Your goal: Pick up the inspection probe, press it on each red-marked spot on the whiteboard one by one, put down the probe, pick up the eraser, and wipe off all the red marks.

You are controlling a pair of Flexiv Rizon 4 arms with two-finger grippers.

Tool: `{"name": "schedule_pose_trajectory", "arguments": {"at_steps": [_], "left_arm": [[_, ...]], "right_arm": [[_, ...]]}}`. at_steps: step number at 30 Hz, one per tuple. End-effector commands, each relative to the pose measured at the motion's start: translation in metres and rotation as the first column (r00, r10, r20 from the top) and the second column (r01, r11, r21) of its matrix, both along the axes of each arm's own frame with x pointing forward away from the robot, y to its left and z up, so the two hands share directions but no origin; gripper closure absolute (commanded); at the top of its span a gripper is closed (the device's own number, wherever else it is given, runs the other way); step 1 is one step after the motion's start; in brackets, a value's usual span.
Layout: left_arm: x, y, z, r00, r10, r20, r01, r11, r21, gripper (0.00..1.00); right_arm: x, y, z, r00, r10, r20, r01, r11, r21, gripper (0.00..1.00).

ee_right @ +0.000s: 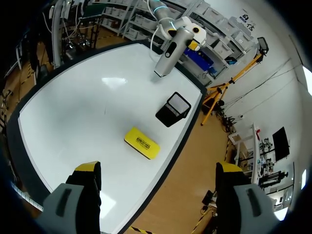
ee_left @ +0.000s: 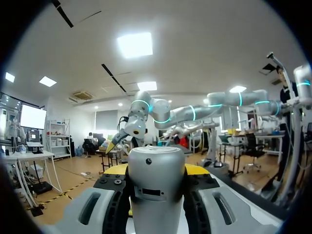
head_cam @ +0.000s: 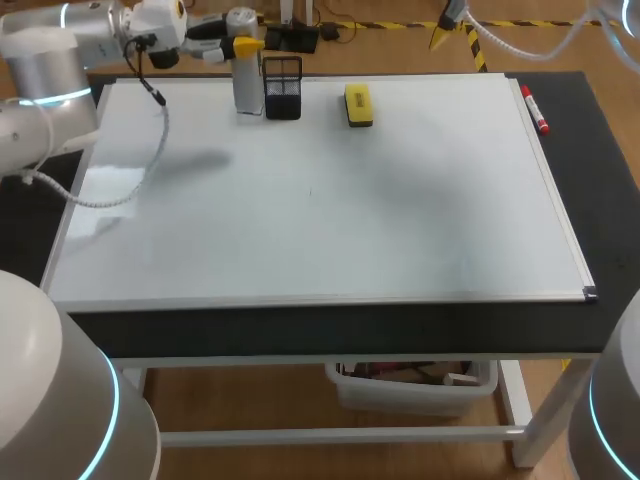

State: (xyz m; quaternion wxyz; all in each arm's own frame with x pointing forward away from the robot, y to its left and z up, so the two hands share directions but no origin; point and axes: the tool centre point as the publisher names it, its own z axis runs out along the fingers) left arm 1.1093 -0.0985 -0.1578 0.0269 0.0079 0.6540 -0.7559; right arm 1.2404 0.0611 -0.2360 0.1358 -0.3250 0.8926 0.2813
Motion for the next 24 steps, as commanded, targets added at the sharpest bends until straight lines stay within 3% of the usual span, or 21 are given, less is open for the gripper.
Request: {"name": "schedule_pose_trajectory", "arguments": {"at_steps": [1, 13, 24], "left_arm": [[0.016, -0.005, 0.011, 0.999, -0.046, 0.005, 0.046, 0.999, 0.010, 1.00], [0.047, -0.021, 0.024, 0.999, -0.043, 0.011, 0.043, 0.999, -0.010, 1.00], [0.071, -0.035, 0.020, 1.000, -0.026, 0.011, 0.027, 0.999, -0.041, 1.00]], "right_arm": [[-0.005, 0.000, 0.004, 1.000, -0.018, 0.024, 0.019, 0.999, -0.037, 0.00], [-0.005, 0.000, 0.004, 1.000, -0.018, 0.024, 0.019, 0.999, -0.037, 0.00], [-0.005, 0.000, 0.004, 1.000, -0.018, 0.024, 0.019, 0.999, -0.037, 0.00]]}}
